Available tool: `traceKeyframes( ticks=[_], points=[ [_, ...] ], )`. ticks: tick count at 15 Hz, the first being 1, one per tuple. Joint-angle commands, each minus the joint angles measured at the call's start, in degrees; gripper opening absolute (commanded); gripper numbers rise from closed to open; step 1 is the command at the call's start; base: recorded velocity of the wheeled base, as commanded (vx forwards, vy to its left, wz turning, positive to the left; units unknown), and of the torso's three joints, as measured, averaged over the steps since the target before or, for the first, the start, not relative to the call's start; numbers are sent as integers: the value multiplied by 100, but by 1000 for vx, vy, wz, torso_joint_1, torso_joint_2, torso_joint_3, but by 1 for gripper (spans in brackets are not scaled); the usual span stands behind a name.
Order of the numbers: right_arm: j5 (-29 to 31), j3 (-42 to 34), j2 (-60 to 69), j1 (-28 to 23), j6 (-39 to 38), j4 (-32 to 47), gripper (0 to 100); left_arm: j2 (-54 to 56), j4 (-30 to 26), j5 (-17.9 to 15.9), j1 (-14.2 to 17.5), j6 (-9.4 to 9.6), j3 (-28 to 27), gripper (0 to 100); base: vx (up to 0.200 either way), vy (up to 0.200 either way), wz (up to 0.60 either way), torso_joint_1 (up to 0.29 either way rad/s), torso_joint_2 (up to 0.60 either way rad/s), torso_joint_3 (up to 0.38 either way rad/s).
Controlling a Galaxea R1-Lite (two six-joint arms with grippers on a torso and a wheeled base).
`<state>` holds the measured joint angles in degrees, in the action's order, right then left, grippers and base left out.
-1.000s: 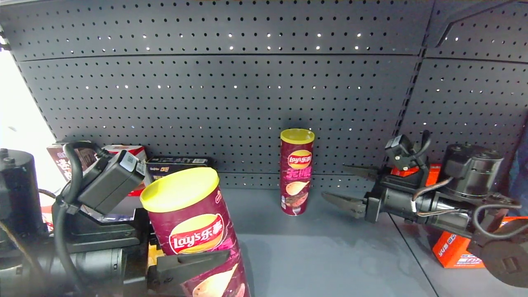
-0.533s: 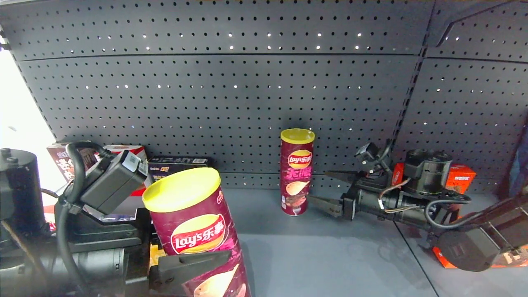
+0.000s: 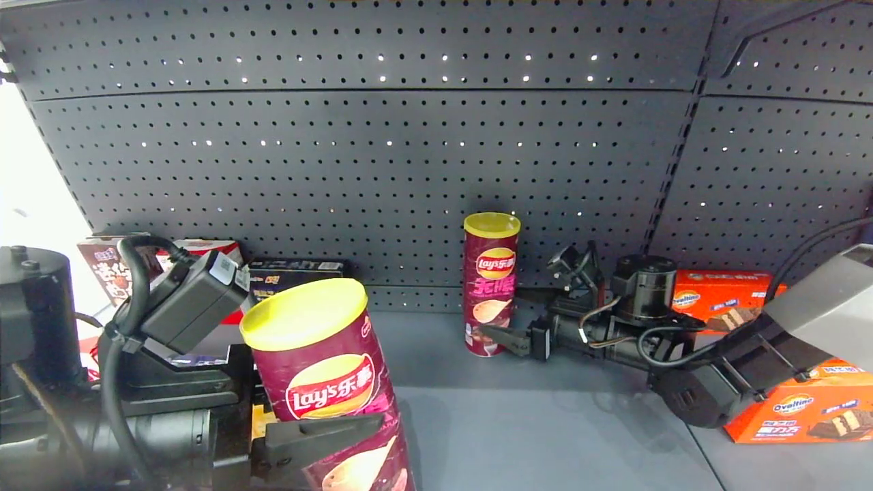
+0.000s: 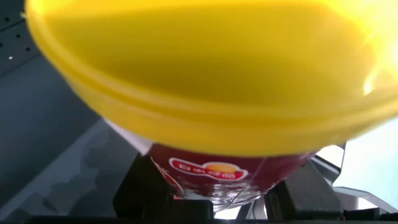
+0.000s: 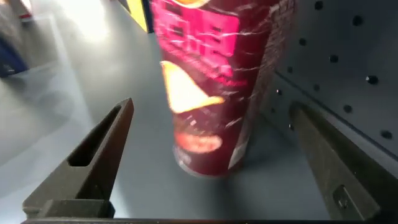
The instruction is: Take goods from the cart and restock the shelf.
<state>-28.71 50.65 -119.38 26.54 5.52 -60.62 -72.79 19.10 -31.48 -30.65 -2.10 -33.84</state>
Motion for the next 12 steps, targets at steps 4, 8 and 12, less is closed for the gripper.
traceKeyframes(
  ticks=[4,8,12],
  points=[
    [23,454,-419,132,-25,7,100,-51,15,1,-3,-1,35,0,0,0,0,0,0,0],
    [23,692,-621,167,-34,-11,0,-33,15,1,-3,-1,71,0,0,0,0,0,0,0],
    [137,692,-613,167,-42,-11,0,-33,15,1,-3,-1,71,0,0,0,0,0,0,0]
  ],
)
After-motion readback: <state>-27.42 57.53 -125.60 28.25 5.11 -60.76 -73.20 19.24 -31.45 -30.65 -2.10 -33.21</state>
